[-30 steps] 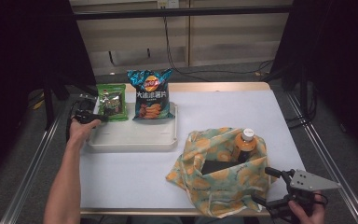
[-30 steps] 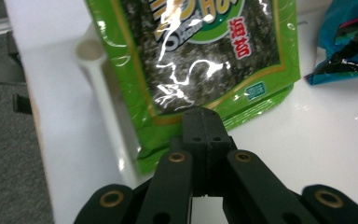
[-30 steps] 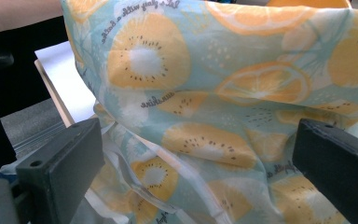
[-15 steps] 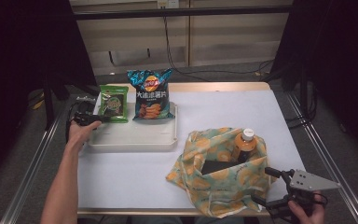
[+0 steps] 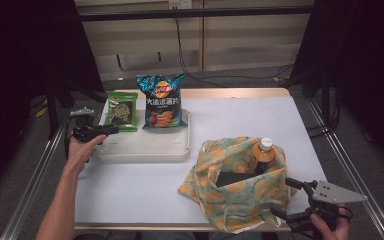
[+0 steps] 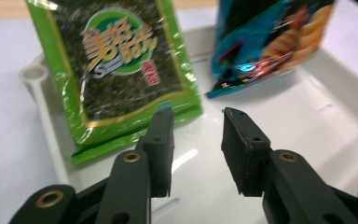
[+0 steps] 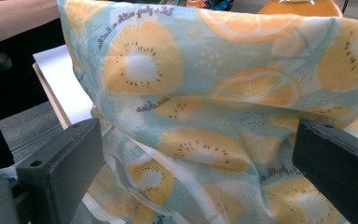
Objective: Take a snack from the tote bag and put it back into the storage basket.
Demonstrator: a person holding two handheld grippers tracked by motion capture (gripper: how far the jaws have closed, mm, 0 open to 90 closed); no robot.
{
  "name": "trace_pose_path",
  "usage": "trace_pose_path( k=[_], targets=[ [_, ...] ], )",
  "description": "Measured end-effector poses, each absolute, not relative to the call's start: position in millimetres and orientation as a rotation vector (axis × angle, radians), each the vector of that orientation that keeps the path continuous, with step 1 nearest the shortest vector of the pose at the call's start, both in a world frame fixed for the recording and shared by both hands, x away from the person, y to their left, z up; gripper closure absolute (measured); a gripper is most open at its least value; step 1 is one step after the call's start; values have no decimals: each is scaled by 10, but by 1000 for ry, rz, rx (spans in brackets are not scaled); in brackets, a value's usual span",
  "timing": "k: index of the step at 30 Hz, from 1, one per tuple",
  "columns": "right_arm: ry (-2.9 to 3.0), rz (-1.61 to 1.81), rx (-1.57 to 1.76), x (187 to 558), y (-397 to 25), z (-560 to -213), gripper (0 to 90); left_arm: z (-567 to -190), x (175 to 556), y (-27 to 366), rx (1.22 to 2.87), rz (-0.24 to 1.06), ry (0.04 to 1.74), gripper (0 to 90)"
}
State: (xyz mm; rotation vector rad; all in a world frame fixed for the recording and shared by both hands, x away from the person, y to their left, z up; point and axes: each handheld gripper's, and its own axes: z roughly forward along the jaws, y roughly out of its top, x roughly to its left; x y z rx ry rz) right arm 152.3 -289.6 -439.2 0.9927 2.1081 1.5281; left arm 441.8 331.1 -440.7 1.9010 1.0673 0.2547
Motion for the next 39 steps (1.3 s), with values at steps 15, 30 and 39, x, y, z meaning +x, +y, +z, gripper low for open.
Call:
trace_pose_path(
  k=[15,30,39],
  targets=[
    [2103,1540,980,1565,-2808,-4237,112,-4261,3780,3354,1813,294,997,519],
    [2075,1587,912,1637,-2806,-3889,186,-4121,3161,3096,1904,313,842,476],
    [2123,1619,831,1794,-2663,-3736,210,-4120,2770,2961,1924,299,788,473]
  ],
)
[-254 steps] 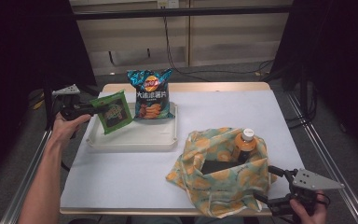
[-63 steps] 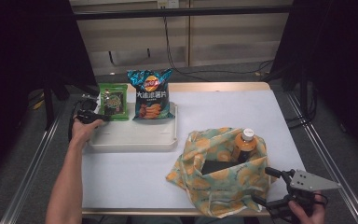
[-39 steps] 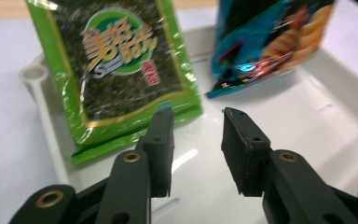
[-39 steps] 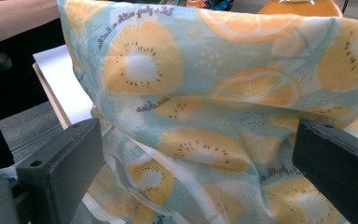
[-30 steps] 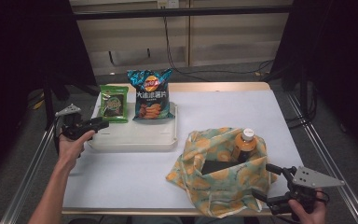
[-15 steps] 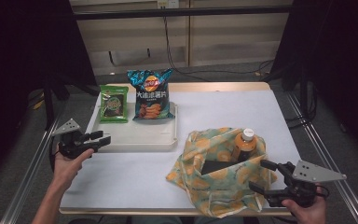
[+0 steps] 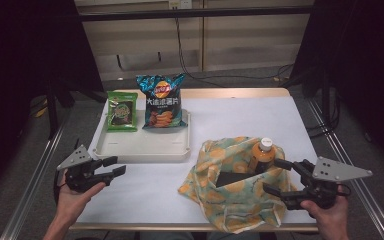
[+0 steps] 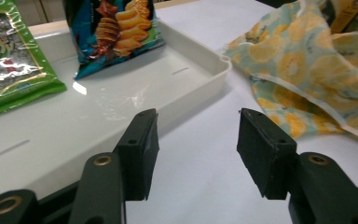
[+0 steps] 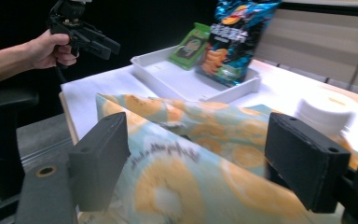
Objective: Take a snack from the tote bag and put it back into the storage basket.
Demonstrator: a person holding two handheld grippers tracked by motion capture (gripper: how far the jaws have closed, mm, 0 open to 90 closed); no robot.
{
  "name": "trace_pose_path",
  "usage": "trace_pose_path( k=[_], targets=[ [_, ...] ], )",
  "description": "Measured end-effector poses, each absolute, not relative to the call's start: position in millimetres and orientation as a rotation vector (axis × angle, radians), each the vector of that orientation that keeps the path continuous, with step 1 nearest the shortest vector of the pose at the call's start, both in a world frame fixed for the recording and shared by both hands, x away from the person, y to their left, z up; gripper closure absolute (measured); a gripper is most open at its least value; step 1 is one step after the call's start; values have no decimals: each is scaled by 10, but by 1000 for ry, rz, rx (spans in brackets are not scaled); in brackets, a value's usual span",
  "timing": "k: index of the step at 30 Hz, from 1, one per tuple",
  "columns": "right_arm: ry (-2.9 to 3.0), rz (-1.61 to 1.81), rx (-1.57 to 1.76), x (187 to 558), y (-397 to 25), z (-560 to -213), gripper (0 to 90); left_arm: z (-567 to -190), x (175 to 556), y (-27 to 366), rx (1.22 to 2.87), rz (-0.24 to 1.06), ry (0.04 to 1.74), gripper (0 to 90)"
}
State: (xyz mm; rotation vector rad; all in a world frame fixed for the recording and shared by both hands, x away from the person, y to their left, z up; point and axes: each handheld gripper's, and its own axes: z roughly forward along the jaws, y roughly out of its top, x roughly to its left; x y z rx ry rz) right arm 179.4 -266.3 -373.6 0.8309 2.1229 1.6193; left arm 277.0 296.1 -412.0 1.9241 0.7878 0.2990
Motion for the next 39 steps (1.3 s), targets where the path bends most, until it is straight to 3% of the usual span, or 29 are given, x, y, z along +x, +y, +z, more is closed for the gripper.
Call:
trace_pose_path(
  k=[8,9,15,24,31,39],
  targets=[
    [2270,1571,787,1954,-2411,-3848,202,-4176,2420,2989,1882,302,802,420],
    [2281,1569,788,1962,-2397,-3865,205,-4190,2363,2976,1893,348,808,420],
    [2417,1544,752,1918,-2298,-4056,477,-4227,2249,2679,1925,286,710,435],
    [2520,1498,765,1759,-2290,-4308,723,-4281,2291,2178,1978,175,595,491],
    [2574,1469,747,1752,-2230,-4414,814,-4296,2447,1769,1963,65,492,506],
    [2595,1466,733,1802,-2178,-4446,826,-4385,2713,1300,1978,-45,408,504]
  ],
)
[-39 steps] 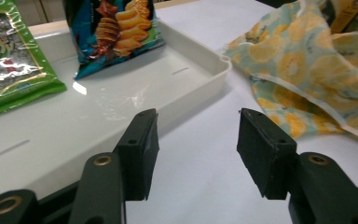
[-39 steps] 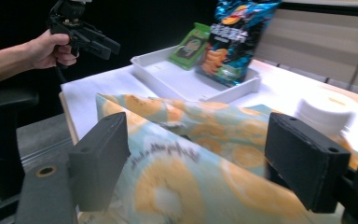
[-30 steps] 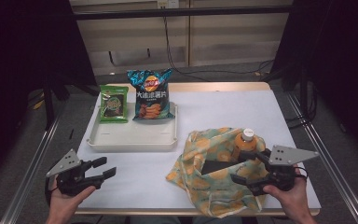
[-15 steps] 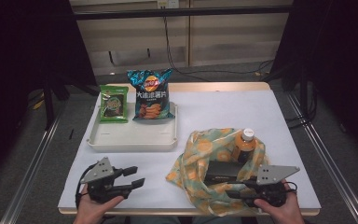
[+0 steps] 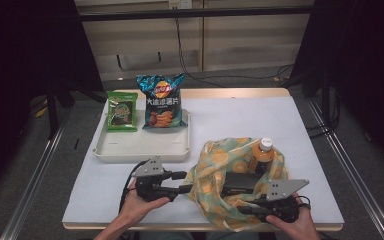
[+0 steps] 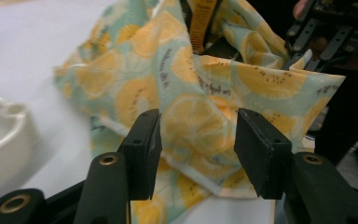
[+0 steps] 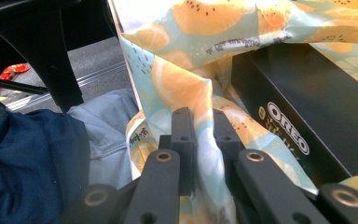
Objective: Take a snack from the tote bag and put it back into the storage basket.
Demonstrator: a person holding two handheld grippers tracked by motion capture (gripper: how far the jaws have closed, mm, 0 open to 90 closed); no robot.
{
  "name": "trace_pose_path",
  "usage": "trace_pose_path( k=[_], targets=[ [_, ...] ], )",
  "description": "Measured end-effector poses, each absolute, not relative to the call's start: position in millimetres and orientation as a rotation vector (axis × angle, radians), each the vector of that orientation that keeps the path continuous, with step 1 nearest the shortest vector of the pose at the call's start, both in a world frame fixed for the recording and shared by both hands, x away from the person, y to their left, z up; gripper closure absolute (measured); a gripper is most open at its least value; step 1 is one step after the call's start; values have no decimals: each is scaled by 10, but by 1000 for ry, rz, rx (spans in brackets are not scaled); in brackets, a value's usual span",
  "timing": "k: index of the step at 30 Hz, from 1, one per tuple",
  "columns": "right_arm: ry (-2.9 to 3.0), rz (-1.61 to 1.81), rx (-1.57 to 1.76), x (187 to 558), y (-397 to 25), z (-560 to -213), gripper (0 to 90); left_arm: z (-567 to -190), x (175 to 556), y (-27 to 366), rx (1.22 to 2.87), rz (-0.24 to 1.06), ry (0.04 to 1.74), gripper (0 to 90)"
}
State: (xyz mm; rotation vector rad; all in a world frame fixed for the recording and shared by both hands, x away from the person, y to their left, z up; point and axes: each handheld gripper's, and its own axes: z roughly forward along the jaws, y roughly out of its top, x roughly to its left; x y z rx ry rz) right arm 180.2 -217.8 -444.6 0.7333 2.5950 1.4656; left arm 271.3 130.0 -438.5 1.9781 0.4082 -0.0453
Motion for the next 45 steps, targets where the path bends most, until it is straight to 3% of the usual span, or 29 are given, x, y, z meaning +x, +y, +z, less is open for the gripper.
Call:
trace_pose_path(
  k=[12,14,17,20,26,45],
  targets=[
    [2573,1469,753,1838,-2203,-4457,780,-4463,2819,921,2020,-85,359,450],
    [2576,1470,755,1837,-2197,-4460,774,-4492,2820,881,2044,-80,355,547],
    [2580,1464,754,1839,-2195,-4470,748,-4553,2851,863,2088,-55,370,821],
    [2582,1464,756,1833,-2206,-4478,687,-4596,2902,893,2109,-74,392,897],
    [2562,1468,771,1806,-2243,-4463,459,-4628,2949,950,2149,-51,440,900],
    [2540,1438,829,1768,-2334,-4482,398,-4819,3047,1190,2263,-25,514,900]
  ],
)
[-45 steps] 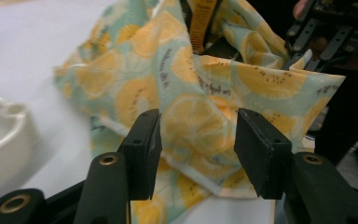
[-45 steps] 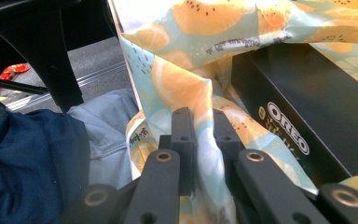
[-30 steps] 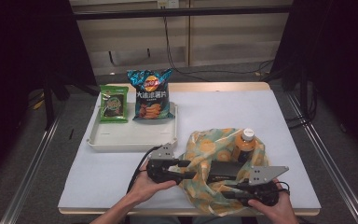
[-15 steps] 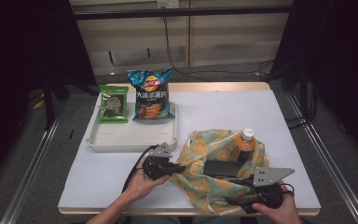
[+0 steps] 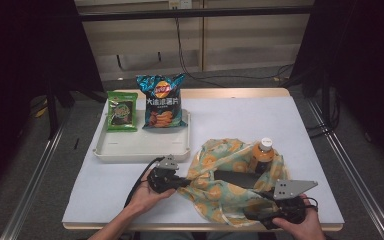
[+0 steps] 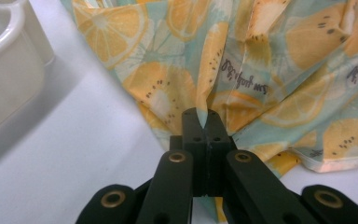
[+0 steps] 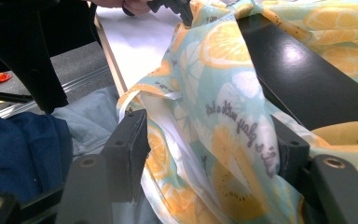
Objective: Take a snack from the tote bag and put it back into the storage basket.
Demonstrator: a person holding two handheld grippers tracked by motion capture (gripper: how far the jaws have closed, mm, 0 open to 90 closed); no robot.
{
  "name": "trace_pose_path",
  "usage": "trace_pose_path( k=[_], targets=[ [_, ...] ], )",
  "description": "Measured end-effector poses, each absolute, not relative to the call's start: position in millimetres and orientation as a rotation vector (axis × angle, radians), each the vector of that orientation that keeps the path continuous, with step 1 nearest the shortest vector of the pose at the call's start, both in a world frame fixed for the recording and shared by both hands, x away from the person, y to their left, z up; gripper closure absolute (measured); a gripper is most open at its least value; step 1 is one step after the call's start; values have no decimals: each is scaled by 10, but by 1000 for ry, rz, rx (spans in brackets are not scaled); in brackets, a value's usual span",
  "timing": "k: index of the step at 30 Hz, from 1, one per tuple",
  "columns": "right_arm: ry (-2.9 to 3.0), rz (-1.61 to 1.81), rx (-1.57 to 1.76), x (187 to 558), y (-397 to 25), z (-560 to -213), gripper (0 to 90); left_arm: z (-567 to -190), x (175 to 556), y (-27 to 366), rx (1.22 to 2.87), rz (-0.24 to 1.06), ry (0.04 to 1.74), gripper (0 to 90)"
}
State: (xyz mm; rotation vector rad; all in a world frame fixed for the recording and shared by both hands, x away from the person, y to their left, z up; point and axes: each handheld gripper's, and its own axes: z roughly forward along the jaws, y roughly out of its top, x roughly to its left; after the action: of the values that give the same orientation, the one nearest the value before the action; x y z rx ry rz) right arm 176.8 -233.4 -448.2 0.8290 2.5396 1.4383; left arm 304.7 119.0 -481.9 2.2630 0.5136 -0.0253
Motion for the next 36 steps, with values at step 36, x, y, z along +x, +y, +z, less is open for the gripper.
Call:
trace_pose_path(
  k=[36],
  targets=[
    [2415,1507,850,1709,-2498,-4305,362,-4153,3041,358,2005,-101,249,690]
  ],
)
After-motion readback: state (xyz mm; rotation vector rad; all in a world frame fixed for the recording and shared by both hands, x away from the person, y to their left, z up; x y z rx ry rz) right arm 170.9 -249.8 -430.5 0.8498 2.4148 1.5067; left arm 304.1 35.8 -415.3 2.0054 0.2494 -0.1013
